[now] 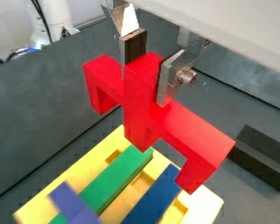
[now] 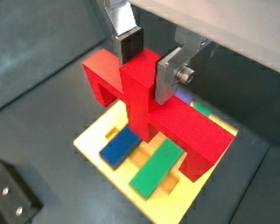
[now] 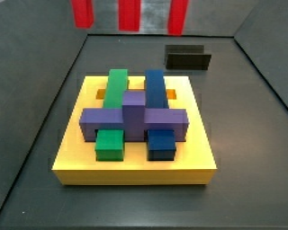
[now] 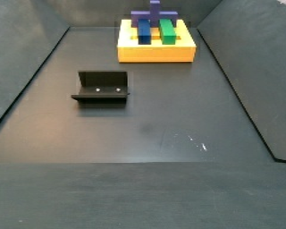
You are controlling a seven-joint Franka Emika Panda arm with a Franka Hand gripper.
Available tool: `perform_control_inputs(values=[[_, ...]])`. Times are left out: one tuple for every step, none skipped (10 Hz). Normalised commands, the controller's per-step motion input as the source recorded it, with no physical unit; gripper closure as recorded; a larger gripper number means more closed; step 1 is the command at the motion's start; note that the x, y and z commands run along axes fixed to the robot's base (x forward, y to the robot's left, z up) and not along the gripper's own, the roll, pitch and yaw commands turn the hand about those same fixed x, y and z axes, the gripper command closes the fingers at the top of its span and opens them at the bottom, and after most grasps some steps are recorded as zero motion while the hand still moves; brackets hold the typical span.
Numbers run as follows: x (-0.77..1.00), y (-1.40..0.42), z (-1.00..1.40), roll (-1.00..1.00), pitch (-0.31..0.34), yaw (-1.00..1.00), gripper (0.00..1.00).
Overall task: Pick up the red object. Move up. Move to above the board. Insert the red object.
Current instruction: Insert the red object.
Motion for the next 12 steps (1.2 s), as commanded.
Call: perform_control_inputs(values=[[-0.25, 0.16, -0.64, 0.37, -0.009, 0.00, 1.00], [-0.31, 0.00, -0.75, 0.29, -0.086, 0.00, 1.00], [0.00, 0.00, -0.64, 0.00, -0.264, -0.05, 1.00], [0.07, -0.03, -0.54, -0.08, -0.353, 0.00, 1.00], [0.04, 0.00, -0.56, 0.00, -0.333, 0.00, 1.00], [0.00, 0.00, -0.53, 0.00, -0.349, 0.00, 1.00], [0.00, 0.00, -0.45, 0.01, -0.339, 0.01, 1.00], [0.05, -0.16, -0.43, 0.23, -0.164, 0.00, 1.00], [0.36, -0.10, -0.25, 0.23, -0.053, 0.00, 1.00], [0.48, -0.07, -0.14, 0.23, 0.000, 0.01, 1.00], [0.42, -0.09, -0.23, 0.21, 0.000, 0.00, 1.00], [0.15, 0.00, -0.31, 0.15, 0.000, 0.00, 1.00]])
